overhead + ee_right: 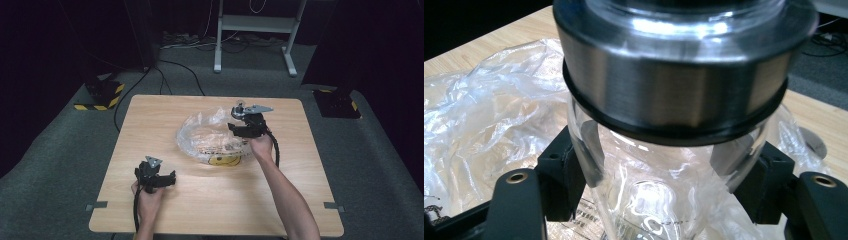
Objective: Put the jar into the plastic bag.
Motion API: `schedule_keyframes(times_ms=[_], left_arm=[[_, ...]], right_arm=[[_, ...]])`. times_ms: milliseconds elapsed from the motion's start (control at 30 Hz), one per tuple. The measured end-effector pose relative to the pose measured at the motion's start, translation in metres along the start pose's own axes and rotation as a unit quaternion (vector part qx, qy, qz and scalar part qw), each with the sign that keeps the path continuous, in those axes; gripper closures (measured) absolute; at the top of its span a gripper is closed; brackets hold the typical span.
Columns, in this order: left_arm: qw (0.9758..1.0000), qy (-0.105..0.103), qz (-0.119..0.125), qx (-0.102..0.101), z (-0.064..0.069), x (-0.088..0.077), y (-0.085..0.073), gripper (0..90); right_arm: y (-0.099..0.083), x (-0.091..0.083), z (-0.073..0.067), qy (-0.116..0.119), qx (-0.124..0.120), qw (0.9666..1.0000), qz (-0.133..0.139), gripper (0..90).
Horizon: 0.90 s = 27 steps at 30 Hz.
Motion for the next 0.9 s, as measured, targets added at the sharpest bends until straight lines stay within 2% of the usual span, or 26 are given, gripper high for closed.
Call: schedule_keyframes(times_ms=[400, 900], left_arm=[[1.0000, 0.000, -0.001, 0.001, 0.000, 0.000, 0.000, 3.6], [1.0000, 0.000, 0.000, 0.001, 0.000, 0.000, 0.000, 3.6]], right_arm=[[-0.009, 0.013, 0.000, -0.011, -0.003, 0.9999, -0.003, 32.3], [-0.015, 0.020, 0.000, -0.014, -0.006, 0.9999, -0.005, 32.2]])
Point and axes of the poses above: each handheld gripper's, and its own axes: x roughly forward along the jaws, y roughly out of its top, z roughly to its right, the point moved 9 cm from there along x, roughly forward along the jaws, and after that the axes turned 1 degree about -z, right-handed, at the moved point
